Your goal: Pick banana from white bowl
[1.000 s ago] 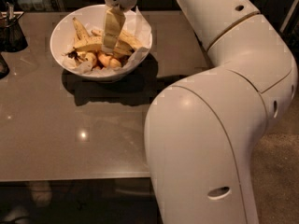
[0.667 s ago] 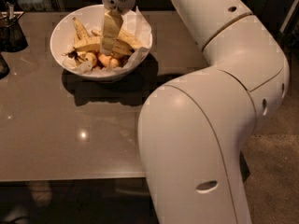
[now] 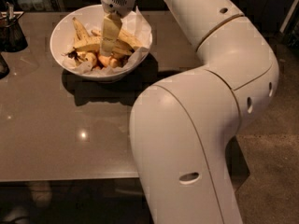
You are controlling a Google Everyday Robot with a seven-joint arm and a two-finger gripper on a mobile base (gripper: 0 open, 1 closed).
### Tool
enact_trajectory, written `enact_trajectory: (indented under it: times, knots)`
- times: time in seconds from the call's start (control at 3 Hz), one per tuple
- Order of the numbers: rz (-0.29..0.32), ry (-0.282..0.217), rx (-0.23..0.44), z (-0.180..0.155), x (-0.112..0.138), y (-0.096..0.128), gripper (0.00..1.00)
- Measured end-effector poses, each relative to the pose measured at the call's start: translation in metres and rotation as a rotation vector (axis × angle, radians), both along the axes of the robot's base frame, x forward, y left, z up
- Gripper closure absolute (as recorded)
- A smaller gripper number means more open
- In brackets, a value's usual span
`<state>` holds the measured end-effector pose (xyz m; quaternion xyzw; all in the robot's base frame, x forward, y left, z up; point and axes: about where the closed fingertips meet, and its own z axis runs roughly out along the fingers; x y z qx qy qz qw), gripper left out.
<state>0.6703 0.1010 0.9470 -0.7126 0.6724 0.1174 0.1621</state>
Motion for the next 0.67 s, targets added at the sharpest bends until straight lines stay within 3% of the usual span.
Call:
enact_trajectory:
  times: [0.67]
  knots:
    - [-0.007, 0.018, -0.012, -0.0108, 0.0066, 0.0027, 0.27]
